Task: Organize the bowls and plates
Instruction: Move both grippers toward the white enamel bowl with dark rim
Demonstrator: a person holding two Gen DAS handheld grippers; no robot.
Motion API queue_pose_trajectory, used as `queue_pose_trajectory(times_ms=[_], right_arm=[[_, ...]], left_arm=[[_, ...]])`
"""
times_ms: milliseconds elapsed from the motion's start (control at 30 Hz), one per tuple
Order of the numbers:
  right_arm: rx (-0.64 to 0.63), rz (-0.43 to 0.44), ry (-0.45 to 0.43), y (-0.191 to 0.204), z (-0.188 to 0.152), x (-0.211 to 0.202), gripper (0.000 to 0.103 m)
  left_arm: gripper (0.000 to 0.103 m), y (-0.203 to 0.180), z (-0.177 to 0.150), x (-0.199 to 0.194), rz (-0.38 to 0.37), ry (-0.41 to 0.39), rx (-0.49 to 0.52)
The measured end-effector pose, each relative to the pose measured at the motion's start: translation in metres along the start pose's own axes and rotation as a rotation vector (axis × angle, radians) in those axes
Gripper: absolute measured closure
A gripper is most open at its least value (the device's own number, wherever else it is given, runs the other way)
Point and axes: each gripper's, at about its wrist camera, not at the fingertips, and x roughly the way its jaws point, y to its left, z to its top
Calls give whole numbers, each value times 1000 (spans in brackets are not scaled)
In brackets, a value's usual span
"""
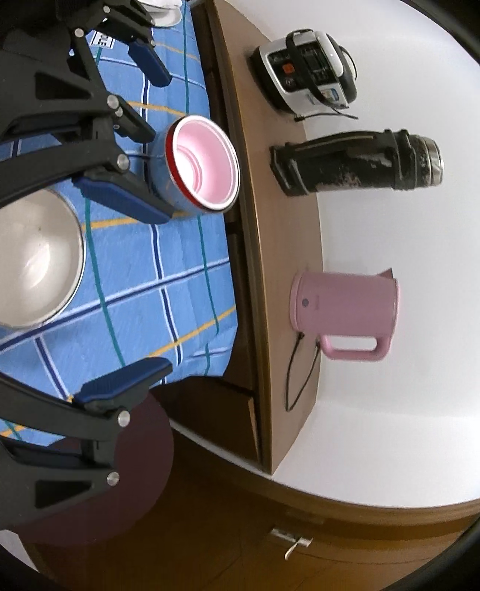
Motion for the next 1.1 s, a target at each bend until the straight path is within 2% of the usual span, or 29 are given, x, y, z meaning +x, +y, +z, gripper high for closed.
queue_pose_trajectory(times_ms=[467,667,800,1100], right_arm=[[98,-88,5,-44,-15,-18,27],[108,-131,1,-57,-23,-25,27],[144,-130,16,-69,-25,-24,27],[134,-130,17,-68,-28,-23,27]], left_arm=[[37,-45,-1,-13,-106,-20,88],[37,-54,-1,-15,-124,-26,106],[37,-59,0,-18,-140,-32,114],[37,-62,-1,-18,-137,-30,123]])
